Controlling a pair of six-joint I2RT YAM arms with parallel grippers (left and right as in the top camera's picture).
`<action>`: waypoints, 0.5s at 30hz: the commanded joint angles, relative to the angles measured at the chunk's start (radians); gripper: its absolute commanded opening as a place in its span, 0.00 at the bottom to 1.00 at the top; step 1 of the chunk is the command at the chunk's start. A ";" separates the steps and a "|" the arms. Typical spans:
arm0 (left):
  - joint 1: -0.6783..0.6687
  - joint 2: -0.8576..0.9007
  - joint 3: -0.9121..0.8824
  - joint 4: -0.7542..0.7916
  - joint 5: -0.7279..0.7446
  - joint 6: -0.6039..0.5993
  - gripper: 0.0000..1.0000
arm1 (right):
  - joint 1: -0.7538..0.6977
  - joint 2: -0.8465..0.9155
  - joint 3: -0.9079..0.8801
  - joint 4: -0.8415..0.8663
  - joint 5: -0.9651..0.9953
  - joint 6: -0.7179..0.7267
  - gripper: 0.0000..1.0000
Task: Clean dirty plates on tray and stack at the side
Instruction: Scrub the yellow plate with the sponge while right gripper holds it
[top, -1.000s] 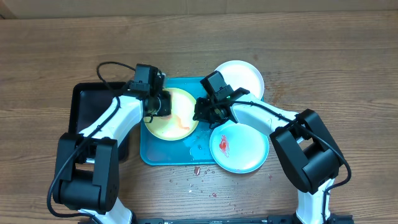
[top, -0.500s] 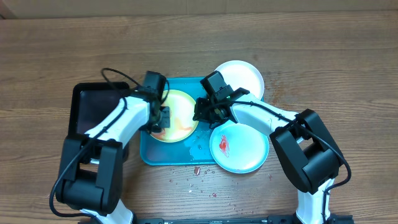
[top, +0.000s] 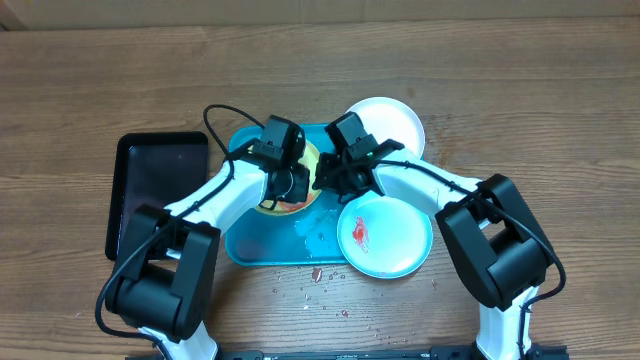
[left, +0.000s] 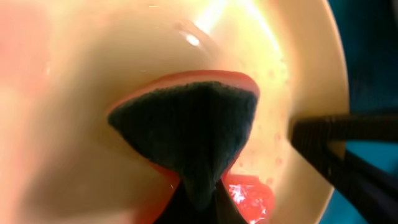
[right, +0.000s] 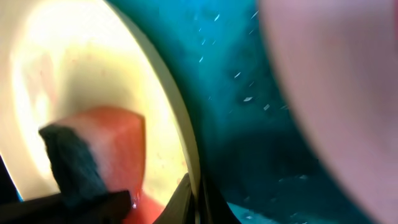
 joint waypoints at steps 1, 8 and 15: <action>0.066 0.121 -0.006 0.052 -0.181 -0.082 0.04 | 0.006 0.026 -0.016 -0.028 0.010 -0.013 0.04; 0.189 0.151 0.027 -0.114 -0.229 -0.284 0.04 | 0.006 0.026 -0.016 -0.027 0.011 -0.013 0.04; 0.201 0.151 0.126 -0.414 -0.124 -0.076 0.04 | 0.006 0.026 -0.016 -0.028 0.011 -0.013 0.04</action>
